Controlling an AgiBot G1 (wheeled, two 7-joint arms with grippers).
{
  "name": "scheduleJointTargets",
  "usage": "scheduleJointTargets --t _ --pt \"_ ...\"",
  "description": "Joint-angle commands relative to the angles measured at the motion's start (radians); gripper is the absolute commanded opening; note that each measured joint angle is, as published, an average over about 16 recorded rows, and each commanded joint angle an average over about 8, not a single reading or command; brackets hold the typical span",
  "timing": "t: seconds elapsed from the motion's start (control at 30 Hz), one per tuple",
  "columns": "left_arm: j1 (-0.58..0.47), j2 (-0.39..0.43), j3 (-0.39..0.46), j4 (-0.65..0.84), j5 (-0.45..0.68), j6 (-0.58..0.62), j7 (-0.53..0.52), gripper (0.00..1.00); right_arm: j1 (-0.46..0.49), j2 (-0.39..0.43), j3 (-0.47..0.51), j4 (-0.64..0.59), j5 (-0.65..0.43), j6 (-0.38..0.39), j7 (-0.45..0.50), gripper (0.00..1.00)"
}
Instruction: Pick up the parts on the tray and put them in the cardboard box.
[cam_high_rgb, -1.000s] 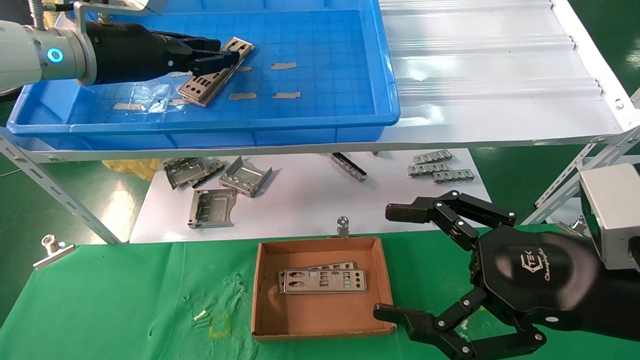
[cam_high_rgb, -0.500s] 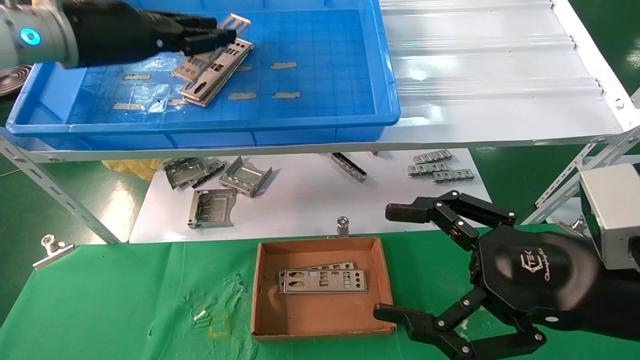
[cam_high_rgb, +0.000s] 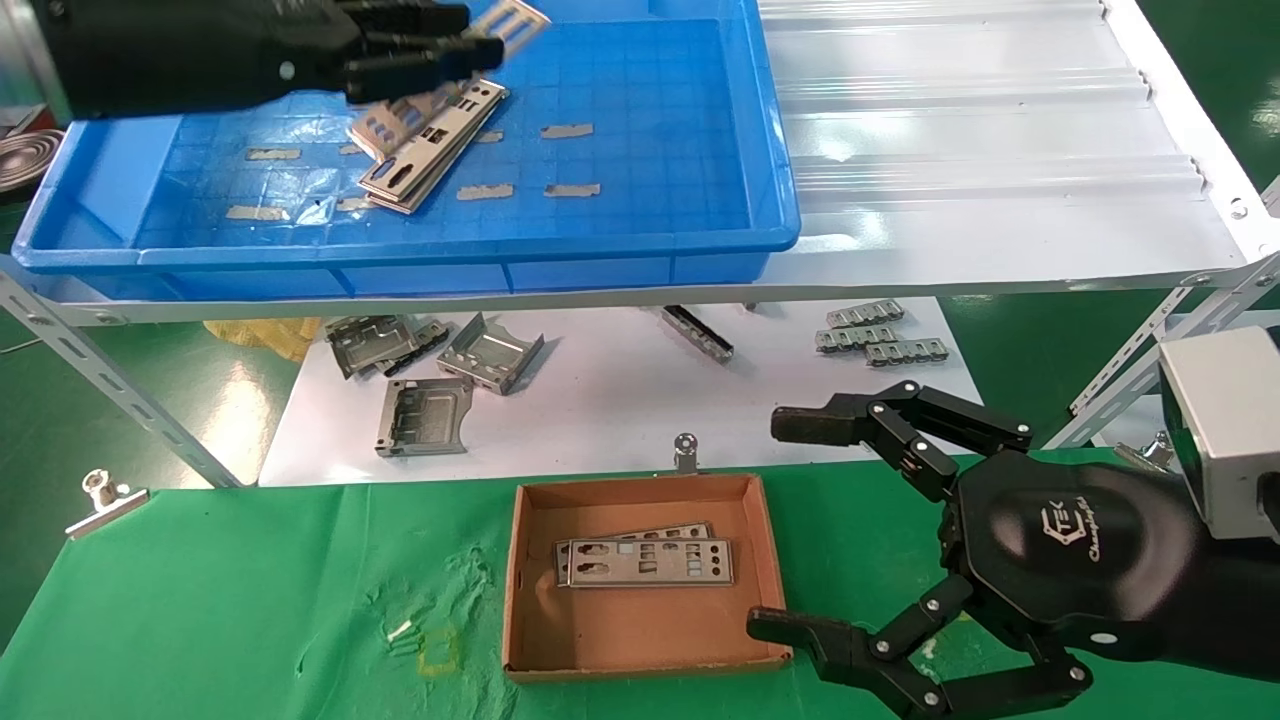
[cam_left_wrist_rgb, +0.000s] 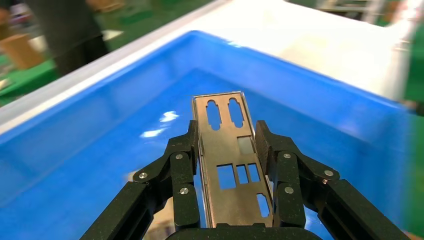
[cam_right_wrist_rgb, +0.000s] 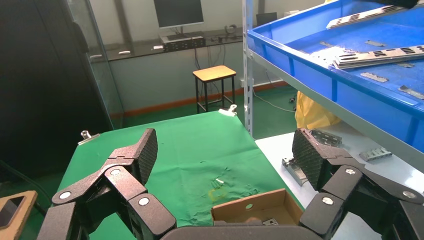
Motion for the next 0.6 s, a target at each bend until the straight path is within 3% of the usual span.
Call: scheduleJointTargets --t 0.03,0.3,0.6 --pt "0.005 -0.013 -0.005 -0.013 -0.009 0.061 0.019 0.00 0.000 0.000 0.000 0.000 0.000 0.000 0.000 1.00" --pt "0.071 -0.043 0.006 -0.112 -0.037 0.219 0.059 0.00 0.000 0.000 0.000 0.000 0.000 0.000 0.000 1.00" --pt "0.253 -0.127 0.098 -0.439 -0.183 0.224 -0.017 0.00 0.000 0.000 0.000 0.000 0.000 0.000 0.000 1.00"
